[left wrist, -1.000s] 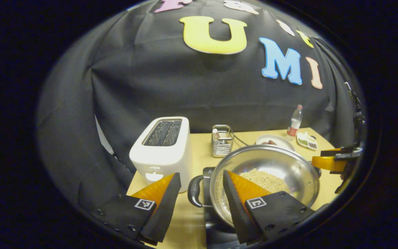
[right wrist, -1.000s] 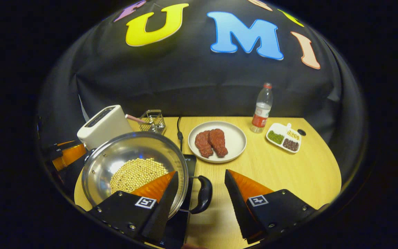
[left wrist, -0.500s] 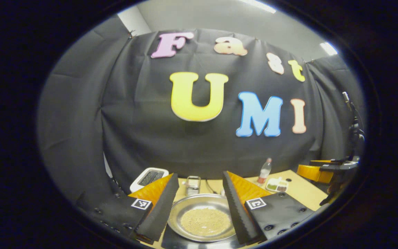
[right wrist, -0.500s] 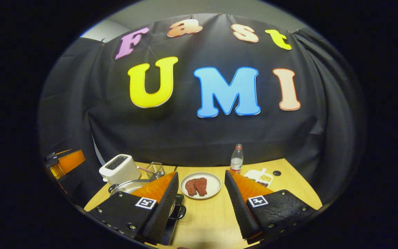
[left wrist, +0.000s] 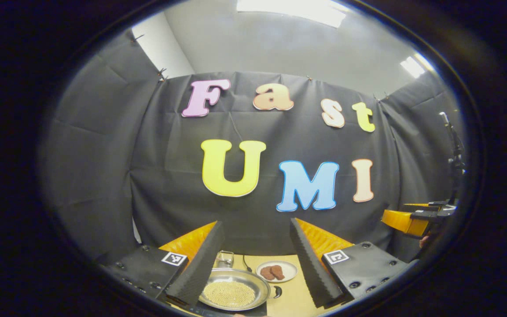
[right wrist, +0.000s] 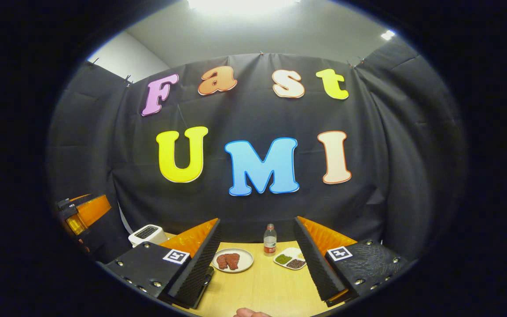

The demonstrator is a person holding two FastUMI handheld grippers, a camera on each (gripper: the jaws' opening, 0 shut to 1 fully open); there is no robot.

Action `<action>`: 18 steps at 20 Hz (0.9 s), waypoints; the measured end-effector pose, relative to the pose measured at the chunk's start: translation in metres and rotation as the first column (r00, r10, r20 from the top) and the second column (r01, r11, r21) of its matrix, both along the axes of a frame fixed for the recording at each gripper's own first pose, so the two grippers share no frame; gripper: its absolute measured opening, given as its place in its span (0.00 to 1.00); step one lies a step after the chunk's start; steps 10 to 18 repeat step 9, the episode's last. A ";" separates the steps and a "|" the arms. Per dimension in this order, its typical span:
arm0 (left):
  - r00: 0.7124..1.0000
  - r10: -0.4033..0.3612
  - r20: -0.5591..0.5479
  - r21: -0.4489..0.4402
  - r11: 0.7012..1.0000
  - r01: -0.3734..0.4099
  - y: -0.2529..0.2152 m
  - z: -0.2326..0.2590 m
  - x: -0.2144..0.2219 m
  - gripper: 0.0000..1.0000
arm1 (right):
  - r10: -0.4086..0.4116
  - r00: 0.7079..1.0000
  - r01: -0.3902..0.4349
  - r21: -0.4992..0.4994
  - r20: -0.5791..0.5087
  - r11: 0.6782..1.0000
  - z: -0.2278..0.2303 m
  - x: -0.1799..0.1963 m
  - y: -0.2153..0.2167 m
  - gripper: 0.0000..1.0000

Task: First push the handle of the pot to place it horizontally, then grasp the pot with both hands and set it on the induction cooktop.

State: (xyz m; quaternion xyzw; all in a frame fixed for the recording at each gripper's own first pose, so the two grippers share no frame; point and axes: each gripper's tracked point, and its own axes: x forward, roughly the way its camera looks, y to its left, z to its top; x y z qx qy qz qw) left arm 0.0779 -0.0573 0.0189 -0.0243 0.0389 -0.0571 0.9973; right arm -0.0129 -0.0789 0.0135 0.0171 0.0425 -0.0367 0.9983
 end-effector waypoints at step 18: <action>0.997 0.073 0.002 0.021 0.997 -0.073 -0.036 0.008 -0.045 0.94 | 0.091 0.996 -0.091 0.032 -0.021 0.995 -0.012 -0.013 -0.029 0.98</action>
